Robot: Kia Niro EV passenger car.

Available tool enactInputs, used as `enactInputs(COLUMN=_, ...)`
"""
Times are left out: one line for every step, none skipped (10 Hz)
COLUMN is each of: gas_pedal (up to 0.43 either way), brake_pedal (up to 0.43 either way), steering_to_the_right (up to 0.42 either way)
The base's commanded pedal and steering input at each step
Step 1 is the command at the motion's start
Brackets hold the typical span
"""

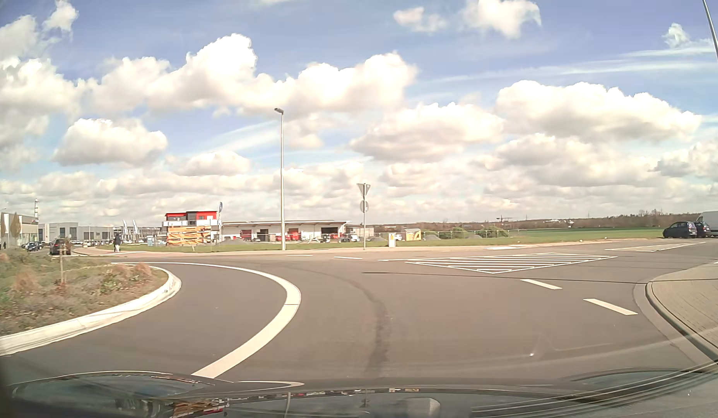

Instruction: Follow the waypoints while adhering to traffic rules and regulations

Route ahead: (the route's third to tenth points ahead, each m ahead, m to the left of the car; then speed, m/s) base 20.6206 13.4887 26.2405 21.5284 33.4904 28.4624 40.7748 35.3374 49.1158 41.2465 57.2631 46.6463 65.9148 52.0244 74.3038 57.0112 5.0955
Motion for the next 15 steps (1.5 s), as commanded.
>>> enactInputs(gas_pedal=0.311, brake_pedal=0.0, steering_to_the_right=0.178)
enactInputs(gas_pedal=0.311, brake_pedal=0.0, steering_to_the_right=0.13)
enactInputs(gas_pedal=0.311, brake_pedal=0.0, steering_to_the_right=0.083)
enactInputs(gas_pedal=0.311, brake_pedal=0.0, steering_to_the_right=0.03)
enactInputs(gas_pedal=0.311, brake_pedal=0.0, steering_to_the_right=-0.02)
enactInputs(gas_pedal=0.299, brake_pedal=0.0, steering_to_the_right=-0.064)
enactInputs(gas_pedal=0.299, brake_pedal=0.0, steering_to_the_right=-0.103)
enactInputs(gas_pedal=0.287, brake_pedal=0.0, steering_to_the_right=-0.129)
enactInputs(gas_pedal=0.26, brake_pedal=0.0, steering_to_the_right=-0.151)
enactInputs(gas_pedal=0.24, brake_pedal=0.0, steering_to_the_right=-0.173)
enactInputs(gas_pedal=0.22, brake_pedal=0.0, steering_to_the_right=-0.19)
enactInputs(gas_pedal=0.22, brake_pedal=0.0, steering_to_the_right=-0.207)
enactInputs(gas_pedal=0.22, brake_pedal=0.0, steering_to_the_right=-0.221)
enactInputs(gas_pedal=0.22, brake_pedal=0.0, steering_to_the_right=-0.23)
enactInputs(gas_pedal=0.209, brake_pedal=0.0, steering_to_the_right=-0.244)
